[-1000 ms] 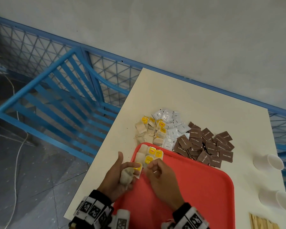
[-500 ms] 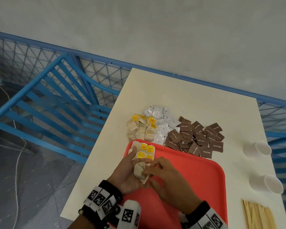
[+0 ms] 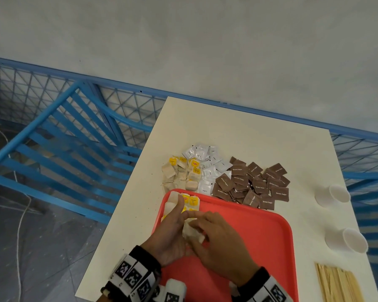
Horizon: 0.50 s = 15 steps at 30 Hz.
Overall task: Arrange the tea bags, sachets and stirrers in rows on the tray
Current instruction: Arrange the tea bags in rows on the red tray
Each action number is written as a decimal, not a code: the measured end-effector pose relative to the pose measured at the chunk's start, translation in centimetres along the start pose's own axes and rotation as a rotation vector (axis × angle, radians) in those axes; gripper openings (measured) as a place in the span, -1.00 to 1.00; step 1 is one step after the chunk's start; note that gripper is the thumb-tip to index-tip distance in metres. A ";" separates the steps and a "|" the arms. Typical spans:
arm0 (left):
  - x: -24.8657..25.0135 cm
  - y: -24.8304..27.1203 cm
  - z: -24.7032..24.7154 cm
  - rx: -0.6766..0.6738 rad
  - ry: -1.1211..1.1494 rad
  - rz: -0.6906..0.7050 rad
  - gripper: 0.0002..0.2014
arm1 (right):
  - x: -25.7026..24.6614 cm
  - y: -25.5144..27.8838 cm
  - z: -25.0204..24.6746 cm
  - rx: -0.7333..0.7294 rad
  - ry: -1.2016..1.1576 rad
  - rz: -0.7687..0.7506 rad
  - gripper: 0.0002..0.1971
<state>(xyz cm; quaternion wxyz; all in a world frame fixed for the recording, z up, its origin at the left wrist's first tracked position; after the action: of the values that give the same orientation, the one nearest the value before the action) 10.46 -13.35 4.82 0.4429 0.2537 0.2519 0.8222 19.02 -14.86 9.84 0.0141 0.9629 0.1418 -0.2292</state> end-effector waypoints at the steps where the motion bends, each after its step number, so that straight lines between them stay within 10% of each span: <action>1: 0.0 0.1 0.1 -0.007 -0.010 0.001 -0.28 | 0.1 -0.1 -0.1 0.008 -0.014 0.010 -0.83; 10: 2.1 1.3 0.7 -0.020 -0.213 0.219 -0.63 | 4.1 0.5 -1.3 -0.040 -0.959 0.514 -0.87; 15: 3.8 3.0 1.9 0.042 -0.566 0.406 -0.61 | 4.9 1.0 -0.4 -0.044 -1.061 0.621 -0.89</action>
<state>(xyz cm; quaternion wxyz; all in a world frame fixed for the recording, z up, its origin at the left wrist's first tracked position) 8.07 -11.19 8.93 0.3171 0.5256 0.0805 0.7853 23.67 -14.44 7.97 0.1686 0.7134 -0.1669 -0.6594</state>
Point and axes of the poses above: each hand's wrist, its own y-axis away from the middle knuckle, its own z-axis out of the palm, x = y × z, the point moved 7 cm from there along -y, towards the middle knuckle, and after that the axes turned 12 degrees about y, right-handed, at the moved point
